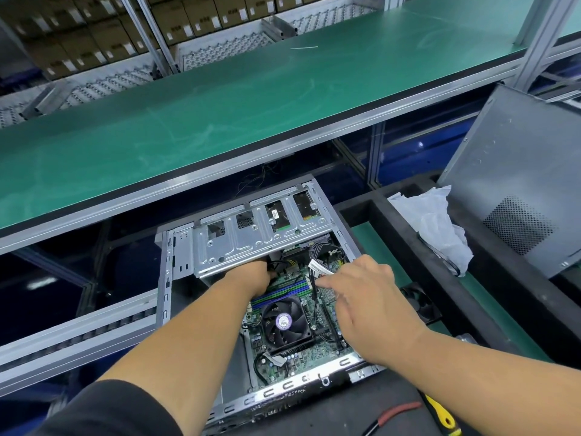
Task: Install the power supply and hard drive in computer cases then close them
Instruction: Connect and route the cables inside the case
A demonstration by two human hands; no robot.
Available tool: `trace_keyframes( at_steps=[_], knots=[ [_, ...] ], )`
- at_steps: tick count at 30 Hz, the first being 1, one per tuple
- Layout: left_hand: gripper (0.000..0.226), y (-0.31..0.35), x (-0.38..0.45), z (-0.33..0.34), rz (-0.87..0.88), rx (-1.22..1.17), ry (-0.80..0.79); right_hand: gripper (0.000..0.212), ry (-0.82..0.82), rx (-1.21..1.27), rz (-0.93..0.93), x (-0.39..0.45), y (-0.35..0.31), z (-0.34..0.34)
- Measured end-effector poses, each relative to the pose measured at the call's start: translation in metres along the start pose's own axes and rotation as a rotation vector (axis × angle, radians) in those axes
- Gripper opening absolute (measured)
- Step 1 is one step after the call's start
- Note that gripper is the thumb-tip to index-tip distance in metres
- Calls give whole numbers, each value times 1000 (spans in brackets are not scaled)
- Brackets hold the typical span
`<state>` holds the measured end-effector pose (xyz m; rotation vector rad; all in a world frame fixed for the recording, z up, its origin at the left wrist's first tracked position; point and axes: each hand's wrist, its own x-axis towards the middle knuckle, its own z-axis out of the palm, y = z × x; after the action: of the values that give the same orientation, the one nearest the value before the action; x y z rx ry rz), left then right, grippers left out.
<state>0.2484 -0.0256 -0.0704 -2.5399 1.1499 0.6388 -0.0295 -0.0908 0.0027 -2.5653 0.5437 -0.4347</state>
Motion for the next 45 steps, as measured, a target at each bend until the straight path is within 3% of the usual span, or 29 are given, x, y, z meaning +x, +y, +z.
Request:
trace_keyframes(
  at_steps=[5, 13, 29, 37, 40, 45],
  knots=[
    [38, 1, -1, 0, -11, -80, 7, 42, -30, -33, 2, 1, -1, 0],
    [41, 2, 0, -2, -11, -141, -26, 44, -70, -41, 23, 1, -2, -1],
    [29, 11, -2, -4, 31, -26, 24, 47, 42, 33, 30, 0, -4, -1],
    [20, 14, 1, -7, 24, -24, -84, 45, 35, 49, 62, -1, -5, -5],
    [36, 11, 0, -9, 57, 66, -105, 45, 43, 61, 56, -2, -6, -5],
    [38, 7, 5, -4, 67, 221, -138, 46, 35, 54, 64, 0, -4, -5]
  ],
)
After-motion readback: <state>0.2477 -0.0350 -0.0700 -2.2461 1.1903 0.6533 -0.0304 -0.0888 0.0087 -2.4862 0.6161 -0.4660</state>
